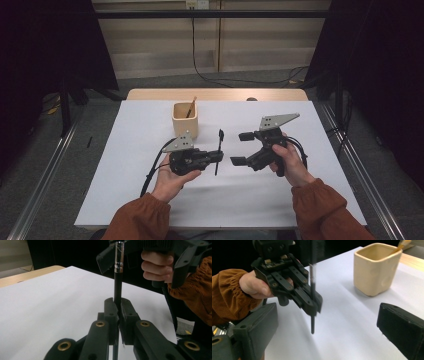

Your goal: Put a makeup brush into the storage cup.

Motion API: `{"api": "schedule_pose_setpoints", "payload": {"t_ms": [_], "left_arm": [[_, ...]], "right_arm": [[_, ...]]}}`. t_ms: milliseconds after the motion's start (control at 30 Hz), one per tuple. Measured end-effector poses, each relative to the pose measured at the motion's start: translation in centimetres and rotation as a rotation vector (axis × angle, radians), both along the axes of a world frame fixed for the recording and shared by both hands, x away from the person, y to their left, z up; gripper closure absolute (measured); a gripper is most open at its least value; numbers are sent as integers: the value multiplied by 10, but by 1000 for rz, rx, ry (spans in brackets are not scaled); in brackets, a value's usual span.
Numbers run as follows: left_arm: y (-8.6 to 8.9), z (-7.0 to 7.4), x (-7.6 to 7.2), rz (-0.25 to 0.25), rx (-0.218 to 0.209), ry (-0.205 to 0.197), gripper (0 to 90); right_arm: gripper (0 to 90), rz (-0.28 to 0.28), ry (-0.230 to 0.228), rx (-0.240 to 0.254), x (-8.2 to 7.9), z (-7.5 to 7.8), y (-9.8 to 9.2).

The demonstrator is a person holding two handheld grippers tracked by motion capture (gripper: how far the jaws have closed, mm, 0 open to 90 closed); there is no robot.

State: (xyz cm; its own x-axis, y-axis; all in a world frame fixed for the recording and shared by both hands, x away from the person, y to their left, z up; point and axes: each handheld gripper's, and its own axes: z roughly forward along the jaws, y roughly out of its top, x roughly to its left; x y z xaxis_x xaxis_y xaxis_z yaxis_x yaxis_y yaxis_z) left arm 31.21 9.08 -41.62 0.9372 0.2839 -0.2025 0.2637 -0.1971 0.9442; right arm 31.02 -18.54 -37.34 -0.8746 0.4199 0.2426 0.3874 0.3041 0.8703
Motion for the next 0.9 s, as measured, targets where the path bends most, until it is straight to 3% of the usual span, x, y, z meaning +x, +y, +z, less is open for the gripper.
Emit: {"api": "schedule_pose_setpoints", "payload": {"t_ms": [300, 433, 700, 900], "left_arm": [[1, 1, -5, -9, -2, 4, 856], [2, 2, -5, -8, -2, 7, 856], [5, 1, -6, -7, 5, 14, 856], [14, 4, -4, 15, -10, 20, 856]], "right_arm": [[41, -42, -16, 6, -8, -8, -17], [76, -80, -43, 6, -15, -11, -23], [52, -123, -79, 28, -20, -11, -32], [62, -148, -70, 34, -24, -21, -38]]}}
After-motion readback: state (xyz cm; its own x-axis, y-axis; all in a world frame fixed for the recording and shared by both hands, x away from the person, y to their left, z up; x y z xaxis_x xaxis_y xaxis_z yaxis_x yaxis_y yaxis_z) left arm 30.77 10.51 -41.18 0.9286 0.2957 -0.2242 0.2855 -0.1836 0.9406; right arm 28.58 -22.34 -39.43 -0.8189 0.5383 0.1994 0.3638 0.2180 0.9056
